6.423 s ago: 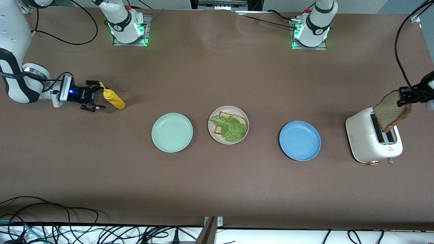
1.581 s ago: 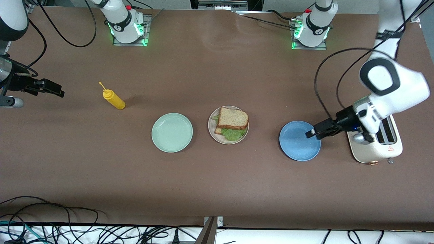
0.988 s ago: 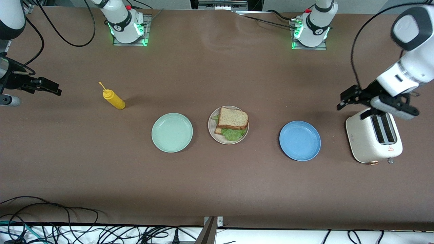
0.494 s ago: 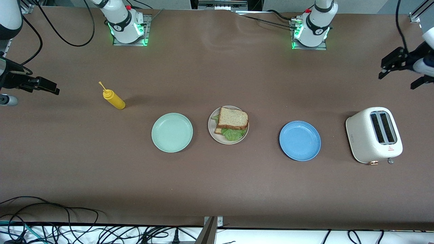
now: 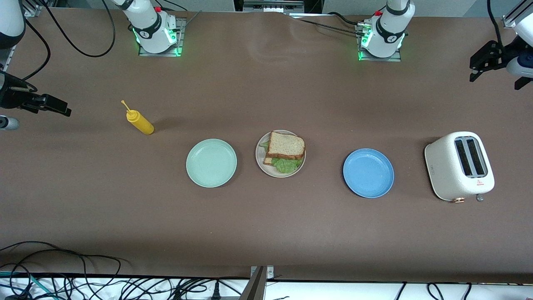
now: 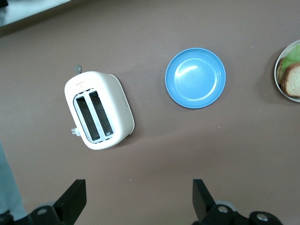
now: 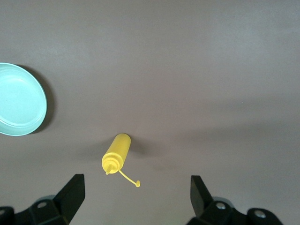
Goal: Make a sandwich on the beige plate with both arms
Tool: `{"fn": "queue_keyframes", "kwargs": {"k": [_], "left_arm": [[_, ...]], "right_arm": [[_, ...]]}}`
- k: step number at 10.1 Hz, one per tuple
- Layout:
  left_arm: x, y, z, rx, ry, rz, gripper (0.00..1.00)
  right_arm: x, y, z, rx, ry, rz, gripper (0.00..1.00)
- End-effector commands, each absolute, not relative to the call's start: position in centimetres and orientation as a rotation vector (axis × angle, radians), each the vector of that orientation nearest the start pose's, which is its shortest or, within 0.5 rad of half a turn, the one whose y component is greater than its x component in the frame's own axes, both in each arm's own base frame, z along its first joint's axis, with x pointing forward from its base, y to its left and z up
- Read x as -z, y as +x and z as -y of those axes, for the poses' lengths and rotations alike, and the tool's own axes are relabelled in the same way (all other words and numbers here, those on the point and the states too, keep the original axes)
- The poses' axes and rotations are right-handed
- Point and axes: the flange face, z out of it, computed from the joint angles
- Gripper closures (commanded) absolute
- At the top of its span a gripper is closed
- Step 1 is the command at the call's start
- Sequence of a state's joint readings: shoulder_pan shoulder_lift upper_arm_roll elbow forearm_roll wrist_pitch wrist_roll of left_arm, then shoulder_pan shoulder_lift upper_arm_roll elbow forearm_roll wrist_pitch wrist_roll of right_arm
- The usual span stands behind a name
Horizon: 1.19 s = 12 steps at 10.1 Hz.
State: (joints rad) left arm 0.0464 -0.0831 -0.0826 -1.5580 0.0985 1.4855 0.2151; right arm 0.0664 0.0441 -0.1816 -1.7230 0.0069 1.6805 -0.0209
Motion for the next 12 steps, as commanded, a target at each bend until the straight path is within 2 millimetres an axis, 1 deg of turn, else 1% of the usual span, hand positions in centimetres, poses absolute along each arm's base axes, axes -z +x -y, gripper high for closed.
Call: {"fn": "queue_keyframes", "kwargs": {"k": [1,2,3,5,8,9,12], "left_arm": [[-67.2,52.2,0.5,-0.016,-3.006,-0.299,0.0],[-67.2,52.2,0.8,-0.008,-3.058,-0.283,0.0],[-67.4,52.6,0.6,0.009,-3.102,-0.203,0.0],[-67.6,53.4,0.3,-0.016,-3.11,-0.14,0.0],[-66.7,53.9,-0.8,-0.047,-3.151,-0.104,0.0],[-66.6,53.9,-0.8,-0.048,-3.179,-0.101,0.0],[-66.6,54.0,-0.8,-0.05,-3.183,-0.097,0.0]], "right_arm": [[-55.0,56.2,6.3,-0.123,-3.142,-0.122,0.0],[-55.0,56.2,6.3,-0.123,-3.142,-0.12,0.0],[-54.8,56.2,6.3,-0.128,-3.142,-0.12,0.0],[-54.9,56.3,6.3,-0.125,-3.143,-0.122,0.0],[-54.9,56.3,6.3,-0.125,-3.141,-0.123,0.0],[-54.9,56.3,6.3,-0.125,-3.141,-0.12,0.0],[-54.9,56.3,6.2,-0.125,-3.139,-0.144,0.0]]}}
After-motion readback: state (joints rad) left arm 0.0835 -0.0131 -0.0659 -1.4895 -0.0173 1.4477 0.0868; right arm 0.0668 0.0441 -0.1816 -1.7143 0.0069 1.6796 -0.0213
